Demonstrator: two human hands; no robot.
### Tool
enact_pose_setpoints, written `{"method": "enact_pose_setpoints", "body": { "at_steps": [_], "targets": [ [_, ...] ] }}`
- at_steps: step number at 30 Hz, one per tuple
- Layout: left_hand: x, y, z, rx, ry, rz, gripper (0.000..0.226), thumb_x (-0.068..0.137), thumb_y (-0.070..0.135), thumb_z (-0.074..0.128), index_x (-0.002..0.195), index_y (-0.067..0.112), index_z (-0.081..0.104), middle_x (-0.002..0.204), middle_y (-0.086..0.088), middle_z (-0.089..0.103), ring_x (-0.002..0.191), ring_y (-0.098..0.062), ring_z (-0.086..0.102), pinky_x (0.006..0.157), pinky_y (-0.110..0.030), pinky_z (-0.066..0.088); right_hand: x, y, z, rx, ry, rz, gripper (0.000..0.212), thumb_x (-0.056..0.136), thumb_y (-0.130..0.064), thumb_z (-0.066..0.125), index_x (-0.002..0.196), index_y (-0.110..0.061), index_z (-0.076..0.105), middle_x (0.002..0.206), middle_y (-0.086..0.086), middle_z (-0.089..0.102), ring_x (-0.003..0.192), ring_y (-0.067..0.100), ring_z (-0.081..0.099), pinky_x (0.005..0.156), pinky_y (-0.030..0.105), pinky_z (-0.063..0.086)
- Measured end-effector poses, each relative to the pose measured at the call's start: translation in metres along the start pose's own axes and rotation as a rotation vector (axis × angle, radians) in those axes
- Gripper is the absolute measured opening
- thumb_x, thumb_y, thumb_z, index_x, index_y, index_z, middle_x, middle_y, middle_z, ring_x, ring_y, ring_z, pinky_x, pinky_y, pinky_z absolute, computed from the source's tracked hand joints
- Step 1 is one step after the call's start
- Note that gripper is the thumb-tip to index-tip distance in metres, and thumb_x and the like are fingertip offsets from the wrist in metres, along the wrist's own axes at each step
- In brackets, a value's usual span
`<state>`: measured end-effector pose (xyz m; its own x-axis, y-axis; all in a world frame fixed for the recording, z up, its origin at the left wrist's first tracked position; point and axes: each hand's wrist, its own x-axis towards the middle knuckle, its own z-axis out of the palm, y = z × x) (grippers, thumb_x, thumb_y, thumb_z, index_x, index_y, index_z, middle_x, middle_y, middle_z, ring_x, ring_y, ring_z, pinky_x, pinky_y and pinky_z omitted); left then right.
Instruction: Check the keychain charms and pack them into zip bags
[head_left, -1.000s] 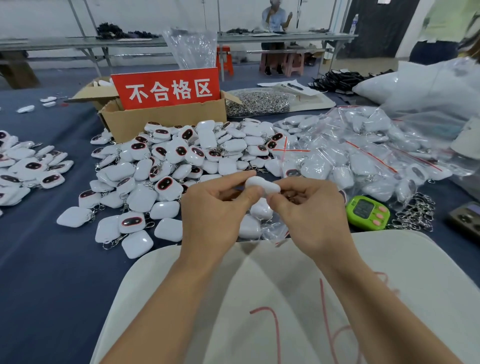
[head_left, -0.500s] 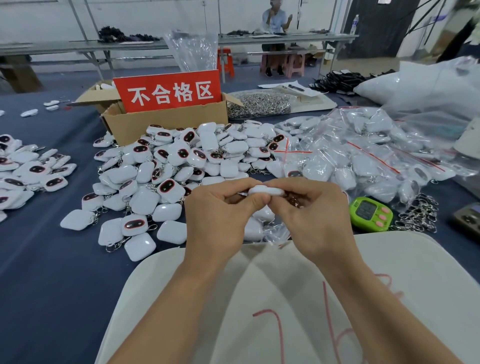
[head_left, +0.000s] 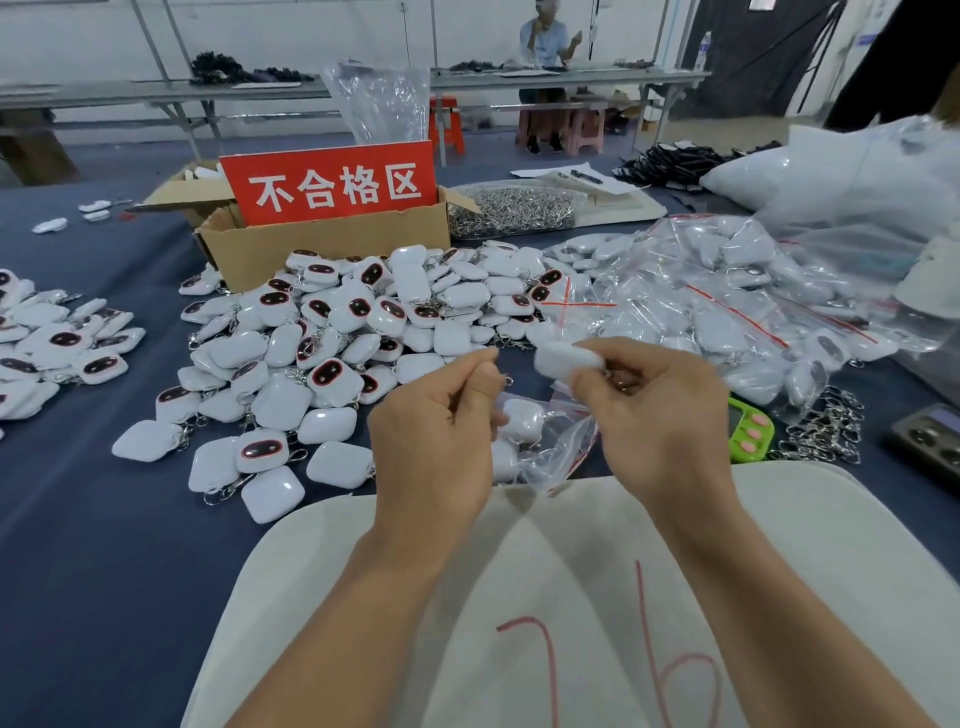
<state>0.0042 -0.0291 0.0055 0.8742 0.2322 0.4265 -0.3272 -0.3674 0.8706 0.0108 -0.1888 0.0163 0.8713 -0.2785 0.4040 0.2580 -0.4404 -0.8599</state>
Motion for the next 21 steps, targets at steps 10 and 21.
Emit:
{"method": "enact_pose_setpoints", "body": {
  "at_steps": [10, 21],
  "targets": [
    [-0.023, 0.008, 0.026, 0.651, -0.446, -0.12, 0.026, 0.09, 0.052, 0.062, 0.084, 0.027, 0.07, 0.078, 0.006, 0.068, 0.08, -0.018, 0.064, 0.071, -0.031, 0.051, 0.007, 0.002, -0.013, -0.143, -0.026, 0.129, 0.017, 0.059, -0.028, 0.063, 0.062, -0.013, 0.068, 0.045, -0.005, 0.041, 0.05, 0.007, 0.036, 0.047, 0.025, 0.034],
    [-0.023, 0.006, 0.022, 0.31, -0.316, -0.071, 0.03, 0.09, 0.016, 0.058, 0.06, 0.02, 0.061, 0.056, 0.007, 0.061, 0.063, -0.011, 0.057, 0.062, -0.029, 0.043, 0.006, 0.005, -0.008, -0.316, -0.225, 0.142, 0.012, 0.075, -0.02, 0.07, 0.064, -0.015, 0.07, 0.047, -0.005, 0.042, 0.05, 0.009, 0.037, 0.048, 0.022, 0.034]
  ]
}}
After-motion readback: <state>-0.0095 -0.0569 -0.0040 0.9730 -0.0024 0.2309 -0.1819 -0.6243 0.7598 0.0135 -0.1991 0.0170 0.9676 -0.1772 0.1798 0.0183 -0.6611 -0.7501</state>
